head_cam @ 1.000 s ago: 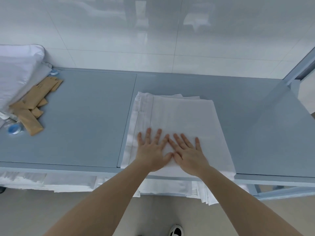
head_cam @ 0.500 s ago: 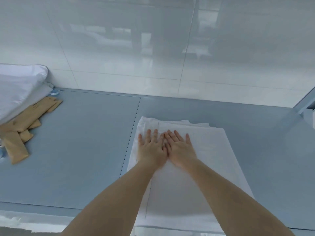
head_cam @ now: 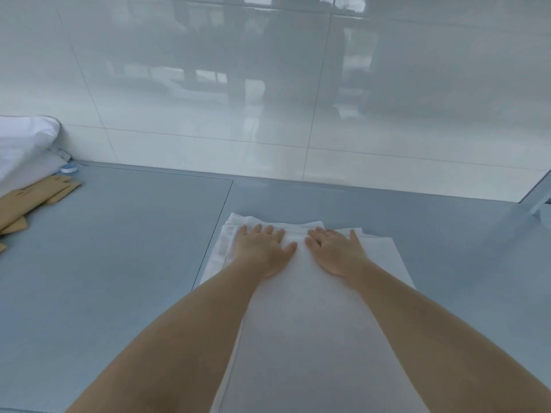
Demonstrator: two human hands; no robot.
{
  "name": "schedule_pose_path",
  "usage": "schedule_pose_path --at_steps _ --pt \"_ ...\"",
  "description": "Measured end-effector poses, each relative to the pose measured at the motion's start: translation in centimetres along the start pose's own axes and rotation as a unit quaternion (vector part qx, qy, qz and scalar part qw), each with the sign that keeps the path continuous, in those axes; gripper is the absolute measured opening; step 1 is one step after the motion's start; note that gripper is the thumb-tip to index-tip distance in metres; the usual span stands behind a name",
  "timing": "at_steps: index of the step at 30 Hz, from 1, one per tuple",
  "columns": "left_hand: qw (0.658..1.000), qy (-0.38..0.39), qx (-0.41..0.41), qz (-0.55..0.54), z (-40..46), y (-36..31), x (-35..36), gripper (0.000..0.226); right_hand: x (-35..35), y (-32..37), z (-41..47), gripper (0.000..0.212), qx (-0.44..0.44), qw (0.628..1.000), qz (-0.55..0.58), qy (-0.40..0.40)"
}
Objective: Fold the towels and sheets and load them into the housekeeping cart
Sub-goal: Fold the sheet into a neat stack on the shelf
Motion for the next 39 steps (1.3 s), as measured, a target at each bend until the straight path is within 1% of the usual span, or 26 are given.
schedule_pose_path --at_steps 4,6,7,8,9,12,13,15,17,20,22,25,27,30,33,36,39 --pt "0.998 0.018 -0.053 -0.007 -0.9 3.0 -0.2 0.069 -1.3 -7.6 -3.2 0.057 0.101 0.994 -0.033 0.004" --pt "0.997 0.013 -0.075 0.002 -2.6 3.5 -0.5 0.068 -2.0 -9.5 -5.3 0.058 0.155 0.987 -0.041 0.006" --pt "0.997 0.011 -0.077 0.01 -3.5 3.2 -0.7 0.069 -2.2 -9.3 -6.3 0.059 0.166 0.985 -0.046 0.001" --pt "0.997 0.013 -0.068 0.013 -4.6 2.3 -0.8 0.072 -2.3 -8.2 -7.3 0.061 0.159 0.986 -0.043 -0.004" --pt "0.999 0.019 -0.047 0.01 -5.8 1.0 -0.8 0.075 -2.1 -6.3 -8.3 0.062 0.131 0.991 -0.03 -0.007" --pt "0.999 0.03 0.035 -0.012 -10.0 -2.7 -0.6 0.081 -1.0 0.1 -12.4 0.065 -0.002 1.0 0.0 -0.022" --pt "0.999 0.02 0.043 -0.012 -11.3 -2.7 -0.6 0.081 -0.9 0.7 -13.7 0.066 -0.017 0.999 -0.005 -0.029" --pt "1.0 -0.012 0.015 0.0 -13.3 -0.8 -0.8 0.075 -1.0 -1.0 -15.3 0.065 0.018 0.999 -0.023 -0.041" --pt "0.998 -0.026 -0.051 -0.012 -14.6 1.9 -1.0 0.07 -1.4 -3.7 -16.5 0.061 0.069 0.996 -0.029 -0.039" --pt "0.983 0.0 -0.157 -0.094 -15.7 4.2 -1.1 0.075 -1.8 -5.0 -17.2 0.06 0.104 0.994 -0.011 -0.023" --pt "0.966 0.001 -0.204 -0.157 -16.0 4.7 -1.4 0.08 -2.3 -5.2 -17.5 0.065 0.135 0.99 0.015 -0.031" --pt "0.961 -0.014 -0.215 -0.175 -16.3 4.8 -1.8 0.083 -2.8 -6.4 -18.3 0.077 0.222 0.971 0.08 -0.036" --pt "0.957 -0.006 -0.228 -0.182 -16.6 5.0 -1.7 0.084 -2.7 -7.0 -18.8 0.084 0.252 0.961 0.116 -0.021" --pt "0.955 0.013 -0.234 -0.181 -16.9 5.2 -1.5 0.087 -2.6 -7.7 -19.3 0.089 0.271 0.952 0.144 0.001" --pt "0.959 0.012 -0.222 -0.174 -17.2 5.2 -1.7 0.088 -2.7 -7.8 -19.7 0.092 0.284 0.947 0.148 0.016" --pt "0.96 0.01 -0.218 -0.173 -17.6 5.1 -1.8 0.087 -2.8 -7.6 -20.3 0.091 0.303 0.942 0.137 0.031" --pt "0.957 0.015 -0.222 -0.187 -18.5 4.9 -1.8 0.088 -2.8 -7.6 -21.1 0.09 0.305 0.941 0.141 0.036"
Point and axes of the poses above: each hand's wrist, its own z-axis towards the middle knuckle, its own x-axis out of the palm, y = z × x, the point moved 5 cm from there along z, towards the middle knuckle, and after that the axes turned 11 degrees about -y, right-handed, at the moved point
